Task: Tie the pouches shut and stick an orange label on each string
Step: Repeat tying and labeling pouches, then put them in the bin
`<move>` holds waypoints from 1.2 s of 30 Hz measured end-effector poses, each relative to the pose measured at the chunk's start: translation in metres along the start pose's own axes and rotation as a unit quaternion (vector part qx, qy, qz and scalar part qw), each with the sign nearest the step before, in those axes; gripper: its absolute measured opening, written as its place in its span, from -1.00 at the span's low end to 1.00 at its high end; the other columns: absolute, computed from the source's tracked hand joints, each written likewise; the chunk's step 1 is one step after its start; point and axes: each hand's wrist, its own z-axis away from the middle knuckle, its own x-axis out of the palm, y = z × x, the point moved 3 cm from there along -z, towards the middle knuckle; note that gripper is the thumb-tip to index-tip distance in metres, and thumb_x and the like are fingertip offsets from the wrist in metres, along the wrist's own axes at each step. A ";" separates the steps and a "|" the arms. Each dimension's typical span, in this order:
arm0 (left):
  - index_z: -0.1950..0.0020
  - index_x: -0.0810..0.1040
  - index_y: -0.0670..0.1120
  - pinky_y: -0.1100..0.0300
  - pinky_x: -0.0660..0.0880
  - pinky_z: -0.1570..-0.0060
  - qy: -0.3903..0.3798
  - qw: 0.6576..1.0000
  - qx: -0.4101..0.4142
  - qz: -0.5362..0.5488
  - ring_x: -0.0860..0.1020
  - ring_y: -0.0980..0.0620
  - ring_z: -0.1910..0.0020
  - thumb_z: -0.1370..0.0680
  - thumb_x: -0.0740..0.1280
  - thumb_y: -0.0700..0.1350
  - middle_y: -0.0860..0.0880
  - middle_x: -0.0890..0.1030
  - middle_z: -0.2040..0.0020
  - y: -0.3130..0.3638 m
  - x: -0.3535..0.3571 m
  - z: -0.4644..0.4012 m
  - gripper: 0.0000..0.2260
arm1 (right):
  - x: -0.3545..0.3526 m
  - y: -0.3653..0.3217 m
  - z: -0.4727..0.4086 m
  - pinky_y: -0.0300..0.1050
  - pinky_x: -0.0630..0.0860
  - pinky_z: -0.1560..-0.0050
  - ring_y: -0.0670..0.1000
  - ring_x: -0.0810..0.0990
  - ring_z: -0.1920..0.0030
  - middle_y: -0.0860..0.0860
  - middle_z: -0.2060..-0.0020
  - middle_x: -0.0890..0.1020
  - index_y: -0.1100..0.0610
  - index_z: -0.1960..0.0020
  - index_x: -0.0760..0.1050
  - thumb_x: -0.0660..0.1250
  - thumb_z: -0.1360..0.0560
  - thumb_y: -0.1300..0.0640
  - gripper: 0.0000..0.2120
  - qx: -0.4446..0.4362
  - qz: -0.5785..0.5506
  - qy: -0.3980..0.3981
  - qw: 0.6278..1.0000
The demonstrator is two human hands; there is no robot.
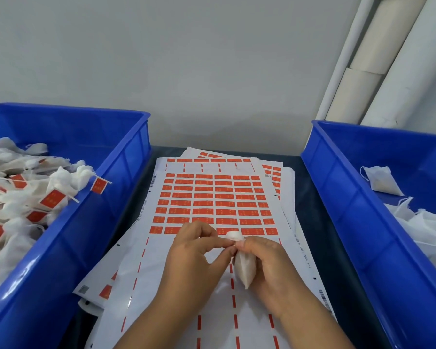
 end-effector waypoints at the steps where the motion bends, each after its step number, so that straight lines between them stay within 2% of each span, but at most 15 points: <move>1: 0.14 0.69 0.09 0.47 0.33 0.23 -0.001 1.000 -0.003 -0.004 0.39 0.30 0.03 -0.34 0.50 0.00 0.28 0.42 0.22 -0.001 0.000 0.000 -0.87 | 0.000 0.001 -0.001 0.08 0.50 -0.23 0.12 0.59 -0.12 -0.01 0.15 0.71 -0.07 0.28 0.70 0.30 -0.52 0.24 -0.67 0.000 0.006 0.008 1.000; 3: 0.25 0.56 0.21 0.48 0.32 0.21 -0.021 1.000 -0.020 -0.011 0.36 0.34 0.00 -0.36 0.50 0.01 0.30 0.41 0.21 -0.002 0.002 0.000 -0.85 | 0.001 0.002 -0.001 0.08 0.51 -0.22 0.10 0.61 -0.09 -0.03 0.14 0.71 -0.06 0.25 0.70 0.33 -0.52 0.22 -0.71 0.003 0.018 0.020 1.000; 5: 0.33 0.42 0.22 0.52 0.30 0.18 -0.054 0.997 -0.048 -0.014 0.35 0.38 -0.01 -0.40 0.46 0.03 0.32 0.41 0.17 -0.005 0.006 0.000 -0.76 | 0.001 0.004 -0.003 0.07 0.53 -0.20 0.10 0.62 -0.07 -0.02 0.12 0.72 0.01 0.21 0.70 0.35 -0.51 0.21 -0.78 0.008 0.021 0.029 0.999; 7: 0.31 0.39 0.21 0.54 0.29 0.18 -0.079 0.994 -0.072 -0.020 0.38 0.36 0.04 -0.44 0.41 0.03 0.33 0.40 0.15 -0.006 0.008 -0.001 -0.77 | -0.001 0.004 -0.005 0.04 0.54 -0.18 0.09 0.63 -0.05 0.01 0.11 0.72 0.09 0.14 0.70 0.35 -0.51 0.21 -0.85 0.007 0.021 0.038 0.999; 10: 0.27 0.37 0.19 0.53 0.31 0.28 -0.084 0.992 -0.091 -0.030 0.42 0.31 0.15 -0.49 0.35 0.00 0.31 0.42 0.19 -0.008 0.008 -0.003 -0.80 | -0.005 0.004 -0.008 -0.07 0.56 -0.03 0.08 0.63 0.01 0.01 0.17 0.71 0.11 0.17 0.70 0.38 -0.48 0.22 -0.86 0.007 0.025 0.054 0.998; 14: 0.15 0.35 0.18 0.53 0.28 0.34 -0.062 0.989 -0.117 -0.065 0.44 0.25 0.24 -0.54 0.27 0.03 0.28 0.41 0.23 -0.014 0.002 -0.011 -0.88 | -0.004 0.006 -0.010 -0.20 0.54 0.14 0.04 0.63 0.01 -0.08 0.18 0.70 0.04 0.20 0.68 0.42 -0.44 0.28 -0.83 0.008 0.047 0.043 0.998; 17: 0.05 0.32 0.18 0.49 0.28 0.30 -0.005 0.985 -0.147 -0.091 0.42 0.21 0.27 -0.55 0.25 0.00 0.26 0.38 0.14 -0.021 -0.008 -0.017 -0.89 | -0.003 0.008 -0.010 -0.22 0.57 0.23 0.05 0.60 0.00 -0.05 0.12 0.66 0.03 0.10 0.61 0.41 -0.41 0.35 -0.77 0.023 0.070 0.012 0.997; 22: 0.02 0.33 0.16 0.35 0.40 0.12 0.048 0.979 -0.160 -0.117 0.42 0.14 0.22 -0.52 0.28 -0.03 0.18 0.40 0.06 -0.024 -0.018 -0.021 -0.85 | 0.004 0.008 -0.006 -0.13 0.59 0.07 0.07 0.56 -0.10 -0.10 0.04 0.65 -0.03 0.02 0.64 0.38 -0.40 0.37 -0.67 0.057 0.113 -0.083 0.989; 26: -0.01 0.38 0.15 0.47 0.26 0.01 0.020 0.990 -0.074 -0.122 0.36 0.18 0.04 -0.52 0.29 -0.07 0.22 0.33 -0.03 -0.018 -0.016 -0.019 -0.85 | 0.005 0.003 -0.001 -0.07 0.56 -0.11 0.05 0.58 -0.13 -0.07 0.00 0.69 -0.05 -0.05 0.62 0.41 -0.34 0.22 -0.68 0.061 0.138 -0.184 0.971; 28: 0.03 0.48 0.06 0.51 0.21 0.05 0.024 0.993 -0.020 -0.115 0.38 0.16 0.04 -0.47 0.34 -0.13 0.16 0.41 -0.03 -0.012 -0.017 -0.016 -0.87 | 0.008 0.001 0.003 -0.06 0.50 -0.22 0.03 0.61 -0.13 0.00 0.00 0.70 -0.04 0.00 0.67 0.44 -0.38 0.04 -0.80 0.060 0.096 -0.218 0.969; 29: 0.06 0.54 0.00 0.48 0.25 0.05 0.032 0.994 0.006 -0.109 0.41 0.13 0.06 -0.44 0.35 -0.13 0.09 0.49 -0.01 -0.008 -0.018 -0.015 -0.89 | 0.009 0.000 0.004 -0.08 0.50 -0.22 0.02 0.62 -0.13 0.01 0.00 0.70 -0.05 0.05 0.69 0.41 -0.45 -0.06 -0.84 0.064 0.076 -0.217 0.971; 30: 0.08 0.58 -0.06 0.42 0.32 0.06 0.036 0.993 0.031 -0.108 0.45 0.10 0.10 -0.39 0.34 -0.13 0.01 0.54 0.01 -0.004 -0.019 -0.014 -0.87 | 0.009 0.000 0.003 -0.10 0.50 -0.21 0.02 0.63 -0.11 0.01 0.02 0.70 -0.05 0.10 0.70 0.32 -0.47 -0.13 -0.77 0.061 0.067 -0.204 0.975; 32: 0.11 0.61 -0.11 0.31 0.44 0.13 0.037 0.989 0.085 -0.119 0.54 0.03 0.15 -0.33 0.33 -0.12 -0.08 0.59 0.06 0.005 -0.020 -0.011 -0.82 | 0.008 -0.001 0.001 -0.10 0.51 -0.12 0.02 0.64 -0.02 0.03 0.09 0.70 0.00 0.20 0.69 0.23 -0.42 -0.10 -0.70 0.033 0.066 -0.173 0.982; 34: 0.12 0.62 -0.14 0.24 0.50 0.17 0.039 0.984 0.122 -0.125 0.58 -0.03 0.16 -0.31 0.34 -0.11 -0.11 0.60 0.08 0.011 -0.020 -0.010 -0.80 | 0.006 -0.005 0.000 -0.18 0.53 0.00 0.00 0.63 0.08 0.06 0.18 0.69 0.04 0.26 0.68 0.27 -0.43 0.00 -0.75 0.009 0.045 -0.164 0.985; 36: 0.13 0.62 -0.14 0.22 0.51 0.19 0.048 0.981 0.138 -0.128 0.58 -0.05 0.16 -0.31 0.35 -0.13 -0.11 0.61 0.09 0.017 -0.021 -0.009 -0.82 | 0.003 -0.011 0.003 -0.15 0.55 -0.03 -0.04 0.63 0.17 0.04 0.26 0.67 0.05 0.26 0.69 0.30 -0.43 0.07 -0.80 0.000 0.039 -0.164 0.986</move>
